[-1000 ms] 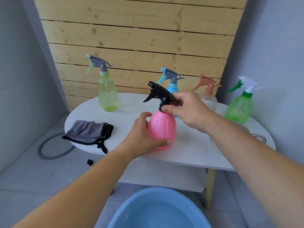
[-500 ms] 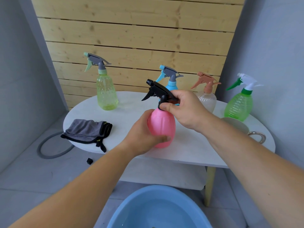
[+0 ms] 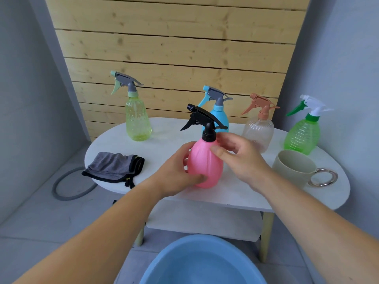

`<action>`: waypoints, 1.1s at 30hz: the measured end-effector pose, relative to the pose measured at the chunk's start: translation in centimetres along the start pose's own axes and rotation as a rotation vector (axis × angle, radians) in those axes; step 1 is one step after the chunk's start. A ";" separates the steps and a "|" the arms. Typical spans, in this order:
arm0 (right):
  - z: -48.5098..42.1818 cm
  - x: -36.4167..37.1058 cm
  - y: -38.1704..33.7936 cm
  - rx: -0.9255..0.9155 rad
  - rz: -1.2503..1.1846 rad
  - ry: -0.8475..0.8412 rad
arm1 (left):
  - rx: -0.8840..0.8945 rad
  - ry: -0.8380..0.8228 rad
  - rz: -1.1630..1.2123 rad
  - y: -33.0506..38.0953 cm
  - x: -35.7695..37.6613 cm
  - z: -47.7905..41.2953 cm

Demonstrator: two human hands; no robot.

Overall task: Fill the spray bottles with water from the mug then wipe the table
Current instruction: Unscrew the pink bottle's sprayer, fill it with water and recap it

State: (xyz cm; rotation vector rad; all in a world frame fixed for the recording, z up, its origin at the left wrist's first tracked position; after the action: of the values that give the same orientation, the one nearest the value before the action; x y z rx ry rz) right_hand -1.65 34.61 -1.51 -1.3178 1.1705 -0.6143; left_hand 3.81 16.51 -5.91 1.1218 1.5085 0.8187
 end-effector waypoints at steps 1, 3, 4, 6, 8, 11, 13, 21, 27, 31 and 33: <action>-0.4 0.1 -0.4 0.004 -0.033 0.002 | 0.001 0.000 0.001 0.0 0.0 -0.1; -1.2 0.7 -1.1 0.019 -0.129 0.002 | -0.003 0.004 0.005 -0.2 0.0 -0.1; -1.4 1.0 -1.4 0.024 -0.168 -0.001 | -0.006 0.008 0.003 -0.3 0.0 -0.2; -1.7 1.5 -1.7 0.035 -0.200 0.007 | -0.010 0.033 -0.003 -0.5 0.1 -0.2; -1.8 1.6 -1.7 0.041 -0.203 0.033 | -0.012 0.061 -0.024 -0.5 0.1 -0.3; -2.0 1.8 -1.6 0.035 -0.186 0.054 | -0.001 0.092 -0.070 -0.2 0.3 -0.1; -2.0 2.0 -1.6 0.024 -0.184 0.065 | 0.005 0.119 -0.081 0.0 0.7 0.2; -0.4 1.3 0.2 0.118 -0.116 0.009 | -0.036 0.103 -0.051 0.4 0.5 0.2; 2.0 2.1 3.8 0.248 -0.135 -0.012 | -0.042 0.121 -0.009 -0.5 0.7 0.7; 0.5 3.2 2.4 0.290 -0.104 -0.028 | -0.039 0.179 -0.011 -0.3 -1.0 0.4; -1.5 4.2 1.5 0.282 -0.067 -0.027 | -0.030 0.193 -0.041 -0.3 -2.9 -1.3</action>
State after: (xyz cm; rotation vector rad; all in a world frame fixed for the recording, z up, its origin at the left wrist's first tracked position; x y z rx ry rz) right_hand -1.89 30.58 -4.01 -1.1241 0.9810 -0.7777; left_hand 2.57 13.76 -4.92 1.0093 1.6670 0.9396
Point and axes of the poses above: each hand's wrist, its own z-axis away from the middle knuckle, its own x-axis out of the palm, y = z × x, the point moved 1 cm from there along -z, towards the middle knuckle, and after that the axes turned 9 degrees about x, right-handed, at the moved point
